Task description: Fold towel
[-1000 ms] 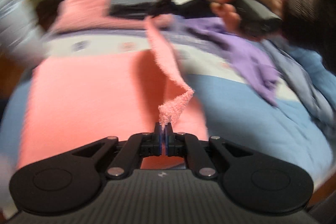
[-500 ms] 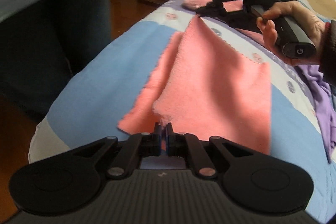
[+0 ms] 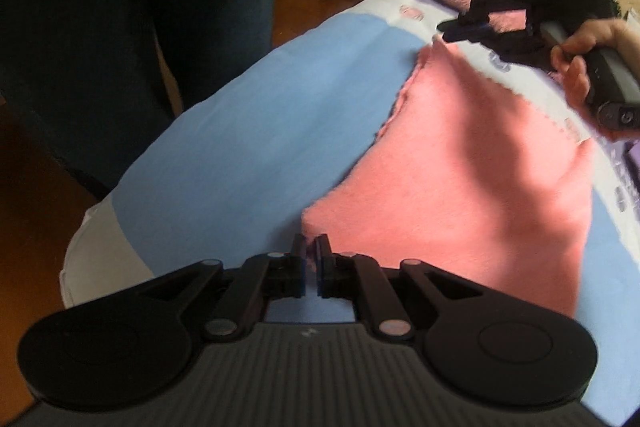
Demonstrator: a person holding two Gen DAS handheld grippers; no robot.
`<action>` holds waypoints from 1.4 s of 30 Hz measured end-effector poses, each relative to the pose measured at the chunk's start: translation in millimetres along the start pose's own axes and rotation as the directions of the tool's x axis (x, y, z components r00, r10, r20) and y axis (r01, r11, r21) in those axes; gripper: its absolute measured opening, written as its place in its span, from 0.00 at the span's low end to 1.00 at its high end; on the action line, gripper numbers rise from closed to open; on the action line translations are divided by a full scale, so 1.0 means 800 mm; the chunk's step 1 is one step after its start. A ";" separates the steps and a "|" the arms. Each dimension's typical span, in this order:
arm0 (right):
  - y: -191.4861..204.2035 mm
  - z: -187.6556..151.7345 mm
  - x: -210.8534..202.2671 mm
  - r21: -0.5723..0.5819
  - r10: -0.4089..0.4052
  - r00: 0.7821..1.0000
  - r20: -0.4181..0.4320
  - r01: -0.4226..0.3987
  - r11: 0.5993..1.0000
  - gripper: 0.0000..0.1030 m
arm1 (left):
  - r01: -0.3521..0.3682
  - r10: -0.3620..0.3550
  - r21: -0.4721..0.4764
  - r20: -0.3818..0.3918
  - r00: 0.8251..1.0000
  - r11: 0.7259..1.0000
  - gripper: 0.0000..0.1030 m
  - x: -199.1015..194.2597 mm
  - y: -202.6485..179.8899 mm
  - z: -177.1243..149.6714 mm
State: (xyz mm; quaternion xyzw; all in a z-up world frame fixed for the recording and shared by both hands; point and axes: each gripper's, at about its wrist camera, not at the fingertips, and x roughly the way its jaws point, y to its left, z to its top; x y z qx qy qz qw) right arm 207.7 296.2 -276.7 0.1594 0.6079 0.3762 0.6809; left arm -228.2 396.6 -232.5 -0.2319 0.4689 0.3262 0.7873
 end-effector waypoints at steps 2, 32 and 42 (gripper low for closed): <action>-0.004 0.000 -0.003 0.011 0.005 1.000 0.016 -0.005 1.000 0.19 | -0.030 0.030 -0.013 -0.008 1.000 0.999 0.10 0.004 0.006 -0.005; -0.224 -0.344 -0.206 0.335 0.015 1.000 -0.017 -0.008 0.942 0.24 | 0.312 -0.360 -0.218 -0.242 0.901 0.925 0.76 0.005 -0.014 -0.070; -0.215 -0.333 -0.223 0.358 0.102 0.994 0.039 -0.110 0.927 0.03 | 0.360 -0.434 -0.288 -0.257 0.863 0.887 0.76 0.013 -0.032 -0.085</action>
